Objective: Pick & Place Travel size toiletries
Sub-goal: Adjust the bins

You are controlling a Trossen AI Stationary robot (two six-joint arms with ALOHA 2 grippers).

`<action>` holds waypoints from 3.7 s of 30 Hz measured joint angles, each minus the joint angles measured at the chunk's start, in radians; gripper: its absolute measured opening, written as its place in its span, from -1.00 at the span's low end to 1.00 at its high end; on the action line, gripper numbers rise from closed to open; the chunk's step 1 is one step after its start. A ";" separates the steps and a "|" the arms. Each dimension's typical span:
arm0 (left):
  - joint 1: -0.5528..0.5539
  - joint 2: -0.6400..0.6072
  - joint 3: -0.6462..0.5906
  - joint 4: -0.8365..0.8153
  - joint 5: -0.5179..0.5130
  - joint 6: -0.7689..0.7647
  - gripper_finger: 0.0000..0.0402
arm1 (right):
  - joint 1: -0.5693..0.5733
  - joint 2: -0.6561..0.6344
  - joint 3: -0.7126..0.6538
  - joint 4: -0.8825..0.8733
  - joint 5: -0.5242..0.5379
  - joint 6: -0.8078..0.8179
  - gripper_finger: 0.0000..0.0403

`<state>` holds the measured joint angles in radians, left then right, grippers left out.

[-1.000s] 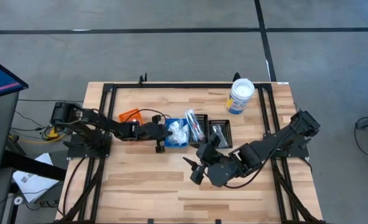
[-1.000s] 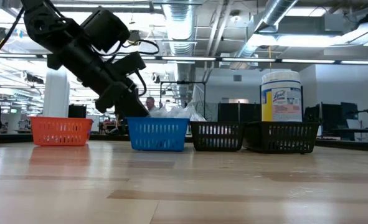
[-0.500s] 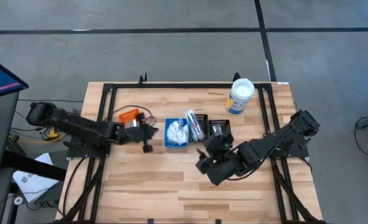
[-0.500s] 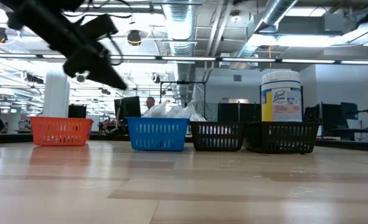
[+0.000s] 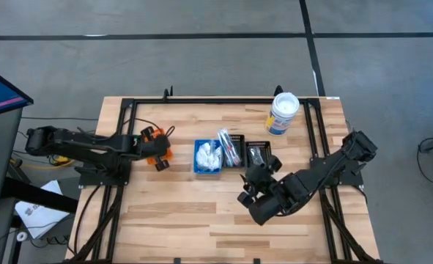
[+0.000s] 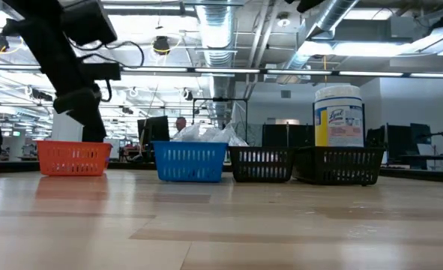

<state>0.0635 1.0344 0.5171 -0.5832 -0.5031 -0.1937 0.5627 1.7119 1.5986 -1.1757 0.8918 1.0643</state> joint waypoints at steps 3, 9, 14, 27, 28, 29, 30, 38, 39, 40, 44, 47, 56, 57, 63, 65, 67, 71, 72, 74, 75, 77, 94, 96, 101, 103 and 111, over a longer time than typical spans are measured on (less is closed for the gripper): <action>0.032 0.045 0.000 0.009 0.075 0.008 -1.00 | 0.013 0.000 0.000 -0.014 0.035 -0.006 -0.46; 0.066 0.168 0.000 0.010 0.156 -0.006 -1.00 | 0.027 0.000 0.000 -0.146 0.078 0.116 -0.95; 0.066 0.217 -0.001 0.040 0.219 0.019 -1.00 | 0.033 0.000 0.000 -0.192 0.096 0.175 -0.96; -0.022 0.220 -0.001 0.247 0.380 0.157 -1.00 | 0.025 0.001 -0.037 -0.170 0.135 0.196 -0.99; -0.035 0.220 -0.001 0.272 0.380 0.168 -1.00 | 0.024 0.001 -0.047 -0.169 0.135 0.205 -1.00; -0.047 0.220 -0.001 0.293 0.380 0.182 -1.00 | 0.019 0.001 -0.058 -0.170 0.134 0.217 -0.99; -0.057 0.220 -0.001 0.311 0.380 0.193 -1.00 | 0.014 0.001 -0.071 -0.168 0.130 0.228 -0.99; -0.111 0.219 0.009 0.386 0.294 0.268 -1.00 | -0.022 0.001 -0.100 -0.082 0.094 0.184 -1.00; -0.122 0.212 0.011 0.384 0.279 0.265 -1.00 | -0.025 0.001 -0.100 -0.061 0.087 0.162 -1.00; -0.135 0.201 0.013 0.382 0.265 0.260 -1.00 | -0.031 0.001 -0.100 -0.041 0.080 0.140 -1.00; -0.166 0.163 0.022 0.383 0.160 0.242 -1.00 | -0.055 0.001 -0.100 0.038 0.050 0.043 -1.00; -0.166 0.133 0.032 0.385 0.132 0.260 -1.00 | -0.086 0.001 -0.100 0.140 0.005 -0.069 -1.00; -0.227 0.112 0.046 0.385 0.132 0.196 -1.00 | -0.236 -0.001 -0.161 0.769 -0.459 -0.638 -1.00; -0.247 0.112 0.046 0.386 0.132 0.179 -1.00 | -0.252 -0.007 -0.180 0.778 -0.471 -0.645 -1.00; -0.358 0.092 0.044 0.387 0.057 0.026 -1.00 | -0.349 -0.182 -0.457 0.937 -0.441 -0.617 -1.00; -0.380 0.068 0.043 0.334 -0.008 -0.069 -1.00 | -0.391 -0.253 -0.593 1.104 -0.501 -0.661 -1.00; -0.395 0.049 0.044 0.283 -0.077 -0.177 -1.00 | -0.433 -0.341 -0.718 1.230 -0.545 -0.671 -1.00; -0.417 -0.004 0.043 0.108 -0.128 -0.423 -1.00 | -0.517 -0.477 -0.911 1.315 -0.552 -0.569 -1.00; -0.427 -0.018 0.043 0.057 -0.130 -0.484 -1.00 | -0.533 -0.500 -0.943 1.318 -0.546 -0.543 -1.00; -0.457 -0.031 0.043 -0.010 -0.129 -0.578 -1.00 | -0.555 -0.550 -0.994 1.329 -0.547 -0.519 -1.00; -0.472 -0.037 0.043 -0.044 -0.128 -0.624 -1.00 | -0.558 -0.575 -1.012 1.320 -0.548 -0.517 -1.00; -0.494 -0.048 0.043 -0.129 -0.127 -0.721 -1.00 | -0.558 -0.608 -1.040 1.323 -0.552 -0.514 -1.00; -0.388 -0.007 0.018 -0.464 -0.019 -0.988 -1.00 | -0.582 -0.692 -1.057 1.013 -0.463 -0.303 -1.00; -0.338 -0.002 0.001 -0.463 -0.002 -0.955 -1.00 | -0.594 -0.692 -1.057 0.940 -0.449 -0.231 -1.00; -0.223 -0.003 -0.031 -0.418 0.005 -0.827 -1.00 | -0.609 -0.691 -1.057 0.797 -0.445 -0.108 -1.00; -0.177 -0.003 -0.038 -0.366 0.005 -0.743 -1.00 | -0.612 -0.679 -1.057 0.770 -0.446 -0.087 -1.00; -0.006 -0.003 -0.043 -0.121 0.077 -0.465 -1.00 | -0.635 -0.623 -1.057 0.757 -0.472 -0.066 -1.00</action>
<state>0.0578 1.0317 0.4744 -0.7044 -0.4257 -0.6585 -0.0728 1.0893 0.5411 -0.4187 0.4199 0.9980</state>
